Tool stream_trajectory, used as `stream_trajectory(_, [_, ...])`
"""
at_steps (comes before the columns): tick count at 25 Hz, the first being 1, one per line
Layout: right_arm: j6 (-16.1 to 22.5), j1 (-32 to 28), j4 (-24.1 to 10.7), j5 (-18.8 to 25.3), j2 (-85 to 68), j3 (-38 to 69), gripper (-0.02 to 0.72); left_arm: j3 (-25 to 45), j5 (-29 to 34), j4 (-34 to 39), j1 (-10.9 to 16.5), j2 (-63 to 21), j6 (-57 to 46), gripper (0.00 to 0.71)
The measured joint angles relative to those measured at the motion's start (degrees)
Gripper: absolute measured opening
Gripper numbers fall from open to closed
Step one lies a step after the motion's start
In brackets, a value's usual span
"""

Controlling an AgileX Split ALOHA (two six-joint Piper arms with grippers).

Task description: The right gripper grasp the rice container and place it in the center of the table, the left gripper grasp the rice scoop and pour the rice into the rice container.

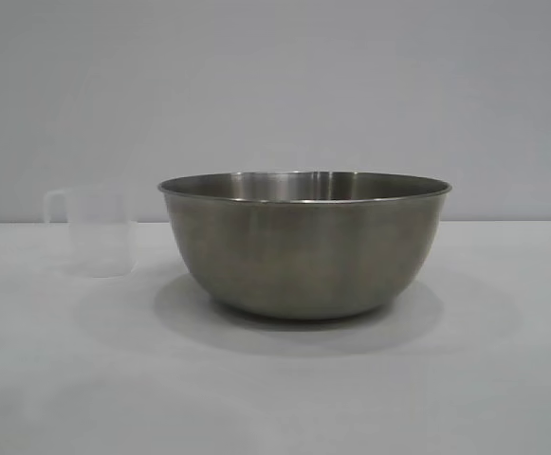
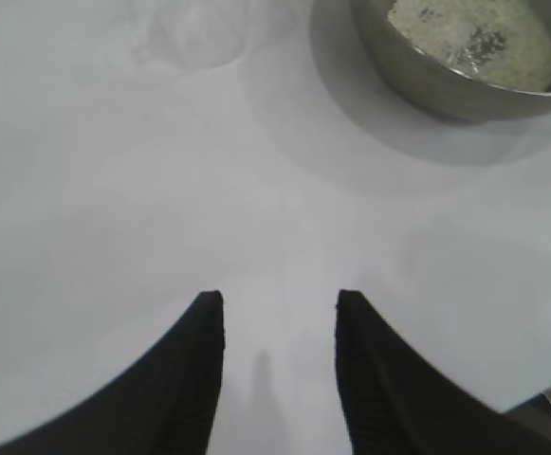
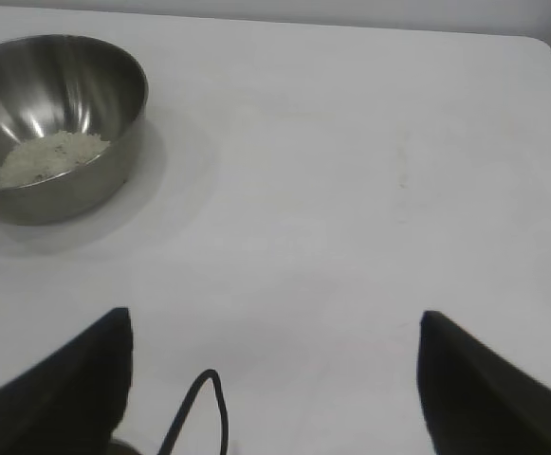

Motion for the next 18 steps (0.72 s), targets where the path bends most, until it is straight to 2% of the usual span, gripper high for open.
stream_trajectory(2, [0.00, 0.00, 0.00, 0.00, 0.00, 0.00, 0.577, 0.00, 2.62, 1.44, 0.00, -4.93, 0.00, 0.240])
stream_trajectory(3, [0.00, 0.00, 0.00, 0.00, 0.00, 0.00, 0.577, 0.00, 4.15, 2.11, 0.00, -7.39, 0.00, 0.285])
stream_trajectory(4, [0.00, 0.00, 0.00, 0.00, 0.00, 0.00, 0.577, -0.12, 5.34, 2.60, 0.00, -9.33, 0.00, 0.272])
stream_trajectory(5, [0.00, 0.00, 0.00, 0.00, 0.00, 0.00, 0.577, -0.12, 6.46, 2.99, 0.00, -11.49, -0.42, 0.333])
stream_trajectory(8, [0.00, 0.00, 0.00, 0.00, 0.00, 0.00, 0.577, -1.20, 9.10, 4.02, 0.00, -16.47, -2.05, 0.421])
stream_trajectory(13, [0.00, 0.00, 0.00, 0.00, 0.00, 0.00, 0.577, -5.24, 15.63, 3.83, 0.00, -21.17, -3.85, 0.405])
stream_trajectory(14, [0.00, 0.00, 0.00, 0.00, 0.00, 0.00, 0.577, -6.32, 16.79, 3.83, 0.00, -21.87, -3.85, 0.445])
stream_trajectory(18, [0.00, 0.00, 0.00, 0.00, 0.00, 0.00, 0.577, -7.53, 22.86, 4.69, 0.00, -24.32, -3.85, 0.430])
